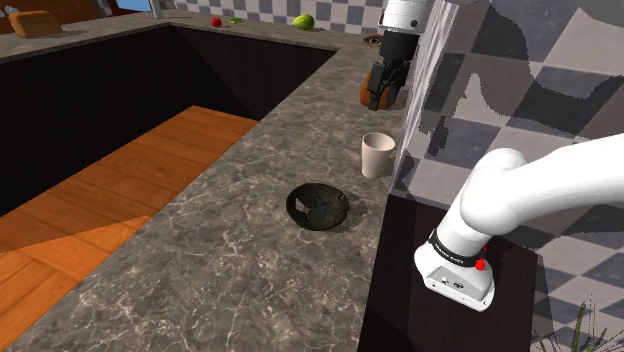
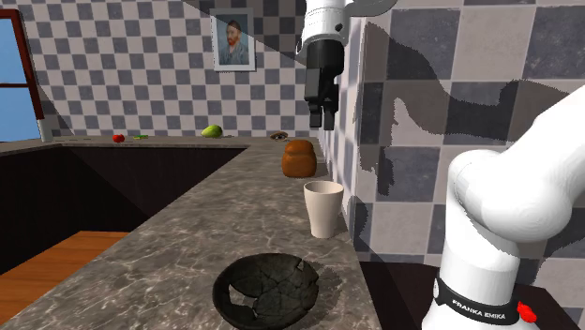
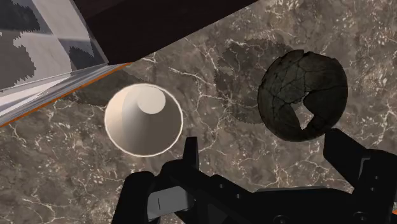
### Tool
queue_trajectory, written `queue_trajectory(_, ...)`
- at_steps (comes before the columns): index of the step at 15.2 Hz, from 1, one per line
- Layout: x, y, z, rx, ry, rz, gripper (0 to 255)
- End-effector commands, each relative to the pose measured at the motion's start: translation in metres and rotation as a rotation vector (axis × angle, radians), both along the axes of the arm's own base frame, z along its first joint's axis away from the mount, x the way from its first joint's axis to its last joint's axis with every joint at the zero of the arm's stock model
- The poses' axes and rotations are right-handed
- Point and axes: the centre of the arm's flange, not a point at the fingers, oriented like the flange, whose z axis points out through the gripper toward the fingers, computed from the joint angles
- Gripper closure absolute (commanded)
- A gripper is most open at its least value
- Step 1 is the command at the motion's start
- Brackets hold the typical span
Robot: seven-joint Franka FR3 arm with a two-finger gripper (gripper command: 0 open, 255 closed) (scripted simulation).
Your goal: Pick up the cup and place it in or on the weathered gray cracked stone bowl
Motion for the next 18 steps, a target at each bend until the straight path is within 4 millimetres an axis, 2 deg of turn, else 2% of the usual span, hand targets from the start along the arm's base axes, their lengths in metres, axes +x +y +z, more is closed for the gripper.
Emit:
queue_trajectory(1, 0.000, 0.000, 0.000, 0.000, 0.000, 0.000, 0)
queue_trajectory(17, 0.018, -0.148, -0.148, -0.009, -0.004, 0.030, 0)
queue_trajectory(18, 0.019, -0.149, -0.150, -0.009, -0.004, 0.031, 0)
